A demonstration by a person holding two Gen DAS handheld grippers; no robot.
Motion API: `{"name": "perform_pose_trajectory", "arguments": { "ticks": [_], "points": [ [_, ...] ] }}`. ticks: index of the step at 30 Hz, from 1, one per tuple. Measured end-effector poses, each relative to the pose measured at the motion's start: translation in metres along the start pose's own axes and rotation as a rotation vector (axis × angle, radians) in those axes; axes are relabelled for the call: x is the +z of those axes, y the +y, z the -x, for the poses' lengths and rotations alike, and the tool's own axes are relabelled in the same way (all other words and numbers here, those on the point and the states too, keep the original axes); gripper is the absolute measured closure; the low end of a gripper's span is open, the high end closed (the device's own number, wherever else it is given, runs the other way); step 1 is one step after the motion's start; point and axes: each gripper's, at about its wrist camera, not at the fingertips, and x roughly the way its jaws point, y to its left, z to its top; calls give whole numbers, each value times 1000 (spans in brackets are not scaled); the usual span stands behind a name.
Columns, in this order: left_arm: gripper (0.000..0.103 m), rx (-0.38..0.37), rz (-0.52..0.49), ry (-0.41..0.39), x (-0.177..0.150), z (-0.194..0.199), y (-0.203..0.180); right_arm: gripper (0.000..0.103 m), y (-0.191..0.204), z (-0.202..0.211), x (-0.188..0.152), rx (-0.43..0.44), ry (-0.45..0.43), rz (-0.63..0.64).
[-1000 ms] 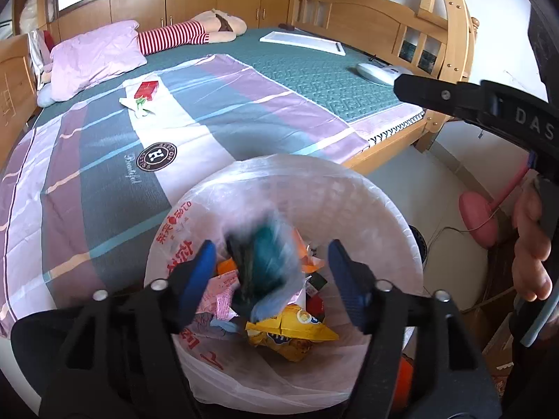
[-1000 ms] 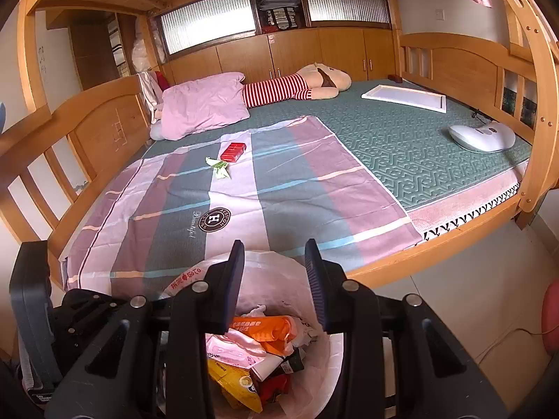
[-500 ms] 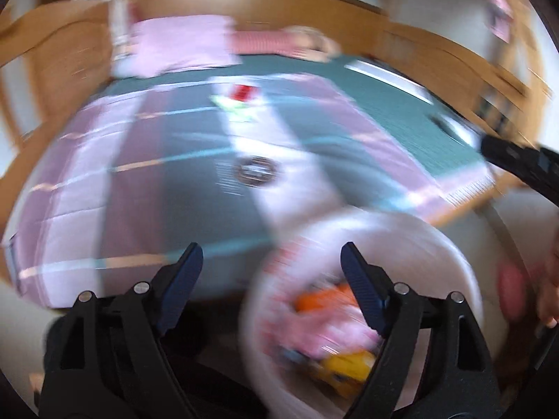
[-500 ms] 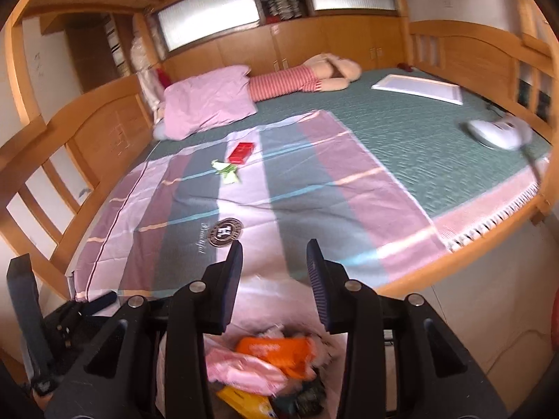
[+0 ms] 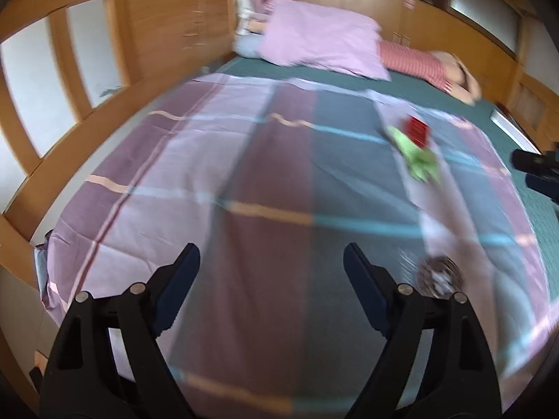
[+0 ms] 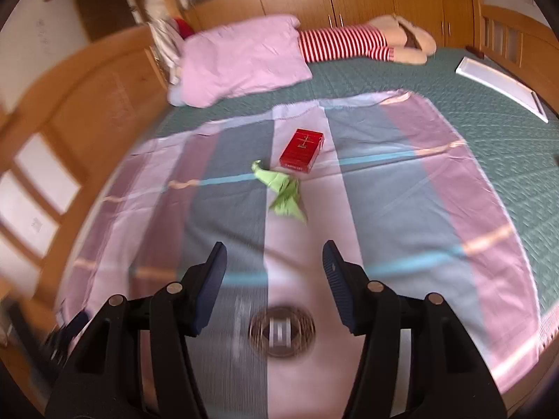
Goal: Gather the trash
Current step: 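Move both tools back toward the red box and green wrapper, then grasp the red cigarette box with the right tool while the left tool grasps the green wrapper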
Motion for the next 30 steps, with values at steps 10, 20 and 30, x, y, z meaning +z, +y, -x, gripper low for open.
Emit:
{"name": "perform_pose_trajectory", "arguments": {
  "ticks": [10,20,30],
  "points": [
    [16,56,388,97,-9,-29,66,76,3,-167,44,-130,146,-30],
    [16,96,629,106,-28,-21,104,81,70,-103,-32,353,380,85],
    [14,19,610,189,-40,-32,94,28,-4,-145,71,36,73,-167]
  ]
}}
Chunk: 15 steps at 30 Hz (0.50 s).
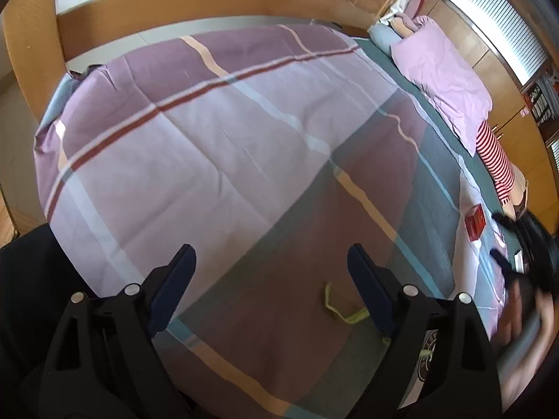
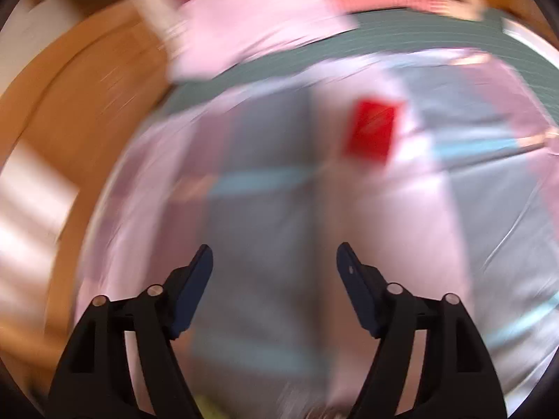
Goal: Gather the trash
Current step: 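Grasp the red cigarette box with the right tool while the left tool grasps the green wrapper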
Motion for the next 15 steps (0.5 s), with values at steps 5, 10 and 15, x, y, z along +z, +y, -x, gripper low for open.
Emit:
{"name": "perform_pose_trajectory", "arguments": {
  "ticks": [5,10,15],
  "points": [
    [14,-10,46,40,1,-9,4,25,-26,-69,48,-213,-3,-92],
    [14,-6,67,57,3,-15,5,44,-15,-78,36,-248,-12,14],
    [14,-13,55,27,5,-11,2,45,17,-38,-11,-155,83,196]
  ]
}}
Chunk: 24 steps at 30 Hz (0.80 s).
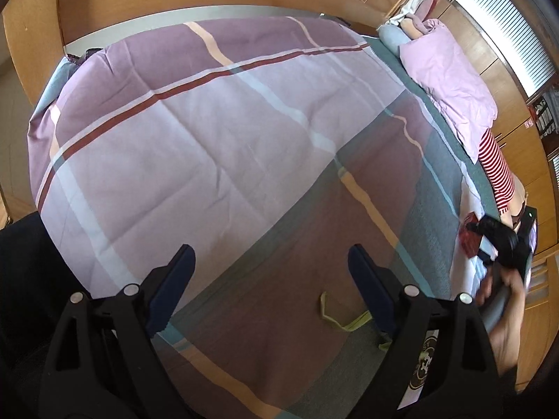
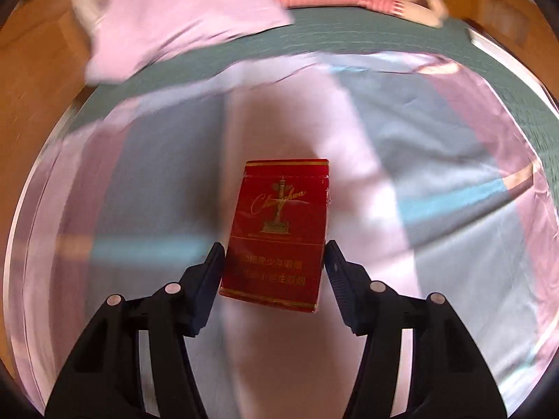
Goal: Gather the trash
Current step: 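Grasp the red cigarette box with the right tool while the left tool grasps the green wrapper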
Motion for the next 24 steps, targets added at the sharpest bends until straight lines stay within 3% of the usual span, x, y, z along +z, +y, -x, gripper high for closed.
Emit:
{"name": "perform_pose_trajectory", "arguments": {
  "ticks": [4,7,9,11,13,16,17,18,19,21,23,24],
  "points": [
    [14,-32,-8,1,0,-1,-3,45,25,47,-66,144,108,145],
    [14,-87,-33,19,-1,-5,-12,45,42,75,-121,117,181,284],
    [14,-153,-104,55,-5,-10,-29,45,35,110,-146,54,107,294],
    [13,-210,-250,89,-16,-15,-59,45,21,140,-160,28,37,258],
    [12,-222,-410,90,-31,-17,-89,45,-3,173,-176,31,-18,177],
    [12,-194,-547,76,-48,-24,-113,45,-32,206,-198,6,-63,115],
    [17,-184,-590,91,-53,-29,-119,45,-35,211,-203,-15,-74,109],
    [33,-173,-620,109,-57,-35,-123,45,-41,220,-212,-41,-87,100],
    [41,-152,-655,138,-62,-42,-126,45,-46,228,-223,-60,-99,88],
    [51,-129,-695,121,-67,-46,-128,45,-51,239,-239,-80,-118,64],
    [68,-148,-721,120,-68,-43,-130,45,-62,253,-254,-83,-143,31],
    [70,-149,-725,117,-69,-41,-129,45,-65,257,-260,-86,-155,12]
  ]
}}
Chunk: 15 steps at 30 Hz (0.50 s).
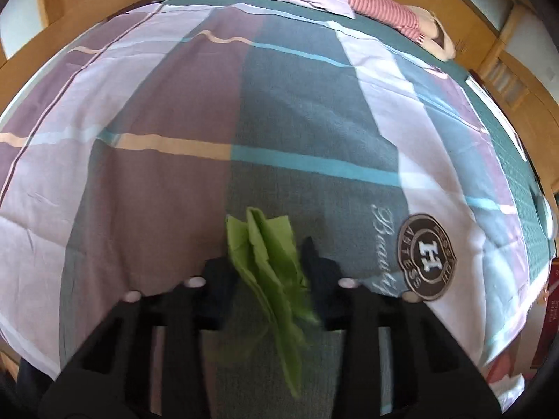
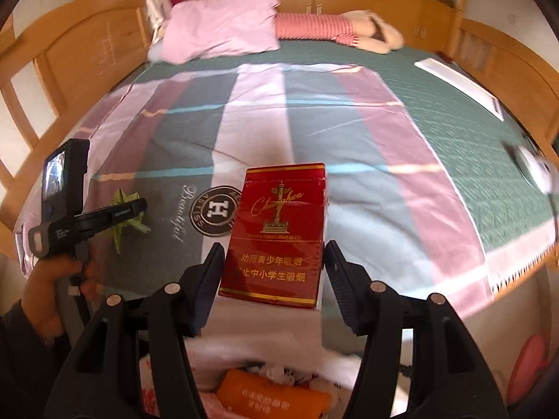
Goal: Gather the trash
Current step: 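Grasp the red cigarette box with the right tool while the left tool grasps the green wrapper, then carry the red box and green wrapper over the white bag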
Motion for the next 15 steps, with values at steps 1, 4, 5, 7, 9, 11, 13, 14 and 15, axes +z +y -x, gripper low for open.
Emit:
{"name": "perform_pose_trajectory", "arguments": {
  "ticks": [1,4,5,7,9,11,13,14,15],
  "points": [
    [71,0,-1,-4,-1,2,1,45,-2,3,-5,-6,-6,-13],
    [74,-17,-8,-36,-7,15,1,45,-6,11,-16,-45,-17,-23],
    [75,-20,-12,-51,-9,19,-1,45,-6,14,-17,-46,-23,-25],
    [75,-16,-31,-100,-13,35,-1,45,-5,26,-19,-33,-44,-33],
    [75,15,-66,-159,-21,58,0,45,-3,41,-20,-20,-82,-37],
    [75,63,-99,-249,-27,93,-3,45,-1,58,-21,-10,-129,-31],
    [75,80,-119,-317,-36,127,-6,45,3,73,-22,-4,-175,-25],
    [75,80,-132,-348,-43,146,-10,45,5,78,-23,4,-193,-25],
    [75,78,-140,-374,-48,160,-14,45,8,86,-24,16,-211,-22]
  ]
}}
